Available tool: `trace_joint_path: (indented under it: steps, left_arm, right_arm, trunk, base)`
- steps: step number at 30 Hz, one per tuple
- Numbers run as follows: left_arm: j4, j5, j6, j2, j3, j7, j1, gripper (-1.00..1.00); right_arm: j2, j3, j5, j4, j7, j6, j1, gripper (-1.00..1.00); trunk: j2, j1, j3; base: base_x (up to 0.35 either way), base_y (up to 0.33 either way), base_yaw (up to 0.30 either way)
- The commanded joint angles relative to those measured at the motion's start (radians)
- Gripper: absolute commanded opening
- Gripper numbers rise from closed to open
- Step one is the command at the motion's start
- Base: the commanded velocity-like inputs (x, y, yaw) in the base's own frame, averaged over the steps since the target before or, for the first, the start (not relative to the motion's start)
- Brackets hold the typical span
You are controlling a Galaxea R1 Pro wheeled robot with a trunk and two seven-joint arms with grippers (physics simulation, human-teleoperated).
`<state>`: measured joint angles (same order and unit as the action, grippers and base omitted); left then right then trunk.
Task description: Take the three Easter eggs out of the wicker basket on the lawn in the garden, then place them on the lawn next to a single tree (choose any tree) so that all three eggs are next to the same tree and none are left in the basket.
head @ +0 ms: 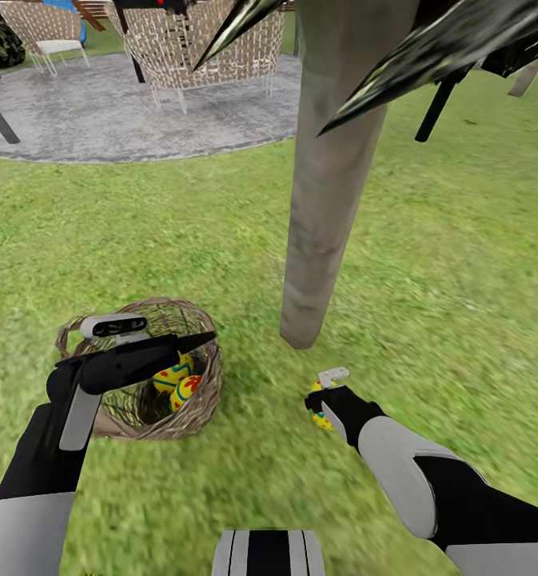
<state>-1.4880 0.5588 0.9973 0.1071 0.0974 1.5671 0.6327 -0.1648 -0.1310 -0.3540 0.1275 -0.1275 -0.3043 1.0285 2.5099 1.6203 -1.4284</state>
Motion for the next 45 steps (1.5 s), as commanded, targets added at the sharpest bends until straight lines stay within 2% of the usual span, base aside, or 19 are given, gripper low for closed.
trace_joint_path:
  steps: [1,8,24,45]
  left_arm:
    - [0.0,0.0,0.011,0.0,0.0,0.004,0.001,1.0]
    - [0.002,0.0,0.009,0.0,0.02,0.004,-0.005,1.0]
    - [0.002,0.0,0.009,0.0,0.021,0.004,-0.005,1.0]
    - [0.002,-0.002,0.009,0.0,0.016,0.004,-0.003,1.0]
  right_arm:
    - [-0.001,0.008,-0.02,0.038,0.0,-0.004,0.001,1.0]
    - [-0.001,0.008,-0.02,0.038,0.0,-0.003,0.001,1.0]
    - [0.001,0.008,-0.019,0.038,0.0,-0.004,0.001,1.0]
    - [-0.001,0.008,-0.019,0.042,-0.001,-0.002,0.001,1.0]
  trunk:
    - [0.0,-0.001,0.004]
    - [0.0,-0.002,0.007]
    - [0.0,-0.002,0.007]
    - [-0.005,-0.011,0.089]
  base:
    - [-0.282,0.0,0.0]
    - [-0.087,0.0,0.0]
    - [-0.334,0.0,0.0]
    - [-0.312,0.0,0.0]
